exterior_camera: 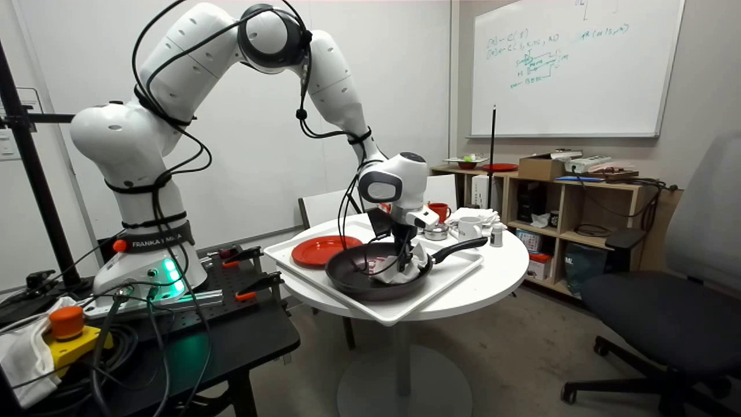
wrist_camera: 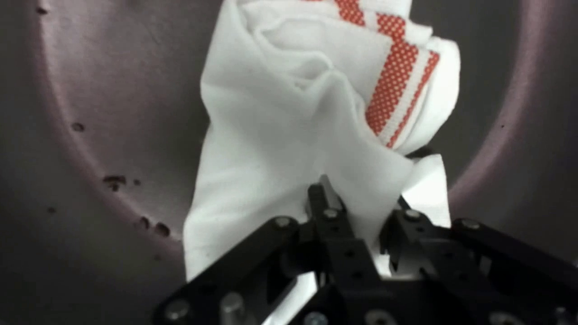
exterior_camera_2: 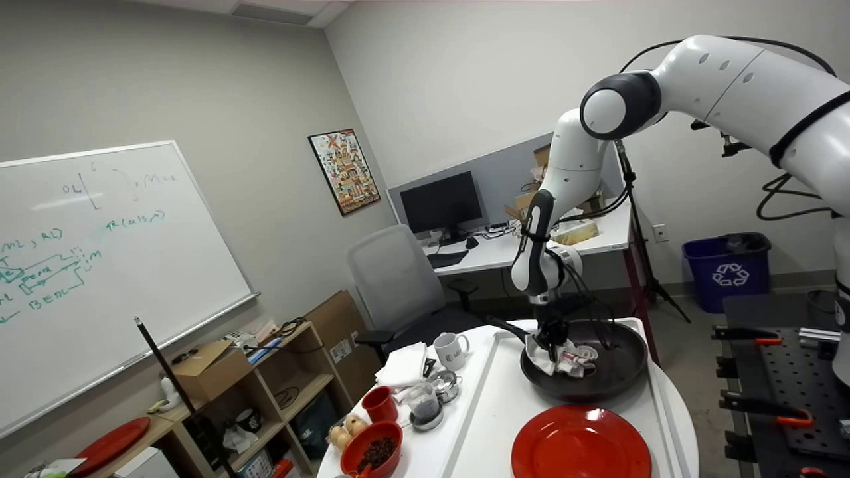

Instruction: Use the towel to wipe the pan.

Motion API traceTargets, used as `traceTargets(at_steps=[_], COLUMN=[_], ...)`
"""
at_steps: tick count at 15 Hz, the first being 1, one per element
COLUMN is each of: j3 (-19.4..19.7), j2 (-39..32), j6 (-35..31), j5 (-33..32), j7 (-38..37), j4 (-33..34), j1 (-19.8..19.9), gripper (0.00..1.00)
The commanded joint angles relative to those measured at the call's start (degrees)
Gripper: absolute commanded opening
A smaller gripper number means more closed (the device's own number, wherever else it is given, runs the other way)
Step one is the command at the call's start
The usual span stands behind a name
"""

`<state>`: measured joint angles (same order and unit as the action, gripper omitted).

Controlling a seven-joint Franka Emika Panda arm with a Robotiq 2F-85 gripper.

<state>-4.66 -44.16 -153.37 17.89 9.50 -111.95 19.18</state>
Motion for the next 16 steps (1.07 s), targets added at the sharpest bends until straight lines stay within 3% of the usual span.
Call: traceTargets(at_steps=[1, 5, 10, 16], j3=[-2.6, -1.47, 0.41, 1.72], j2=[-3.37, -2.22, -1.81, -1.77], j6=[2.82, 8.38, 5.19, 1.55], j5=[-1.9, -4.58, -4.81, -2.64], j7=[6.97, 11.47, 10.24, 7.41], j4=[0.81, -0.85, -1.29, -0.41], j1=[1.2, 0.65, -0.33, 1.56], gripper=[0.05, 0.05, 0.05, 0.05])
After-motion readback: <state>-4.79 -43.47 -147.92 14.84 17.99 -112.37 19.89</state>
